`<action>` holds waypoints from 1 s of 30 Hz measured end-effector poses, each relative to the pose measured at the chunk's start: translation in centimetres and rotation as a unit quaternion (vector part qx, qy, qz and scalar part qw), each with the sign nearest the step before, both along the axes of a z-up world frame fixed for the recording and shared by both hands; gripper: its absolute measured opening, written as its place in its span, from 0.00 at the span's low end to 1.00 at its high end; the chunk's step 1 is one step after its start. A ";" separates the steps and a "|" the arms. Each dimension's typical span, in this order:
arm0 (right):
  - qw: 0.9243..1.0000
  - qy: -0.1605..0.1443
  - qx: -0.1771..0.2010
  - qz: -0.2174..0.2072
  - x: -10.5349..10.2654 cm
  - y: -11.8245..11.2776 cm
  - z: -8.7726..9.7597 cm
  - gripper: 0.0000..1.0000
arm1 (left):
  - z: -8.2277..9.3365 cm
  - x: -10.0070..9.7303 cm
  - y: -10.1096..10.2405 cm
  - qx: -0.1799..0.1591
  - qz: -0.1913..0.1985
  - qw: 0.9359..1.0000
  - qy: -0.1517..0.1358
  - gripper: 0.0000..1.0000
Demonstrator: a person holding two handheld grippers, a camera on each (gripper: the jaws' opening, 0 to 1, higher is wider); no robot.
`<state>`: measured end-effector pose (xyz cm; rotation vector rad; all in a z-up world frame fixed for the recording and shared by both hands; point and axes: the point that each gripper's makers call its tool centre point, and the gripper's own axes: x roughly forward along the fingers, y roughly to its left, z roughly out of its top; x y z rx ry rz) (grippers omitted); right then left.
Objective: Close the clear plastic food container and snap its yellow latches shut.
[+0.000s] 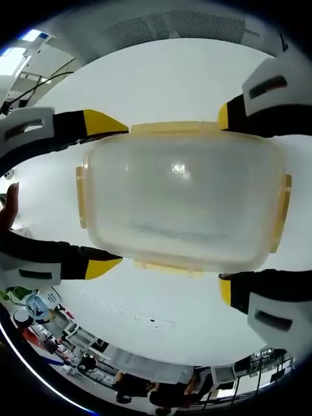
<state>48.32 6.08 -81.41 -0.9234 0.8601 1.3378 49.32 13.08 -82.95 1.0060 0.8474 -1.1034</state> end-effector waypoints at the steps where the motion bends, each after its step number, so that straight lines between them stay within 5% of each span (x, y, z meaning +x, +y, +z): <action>1: 1.000 0.000 0.000 0.000 0.1 0.0 0.0 0.74 | 0.0 0.1 0.0 0.000 0.001 1.000 0.000 0.83; 30: 1.000 -0.018 0.017 -0.018 0.0 -0.3 0.8 0.78 | 0.7 0.1 0.5 -0.022 0.025 0.999 -0.010 0.86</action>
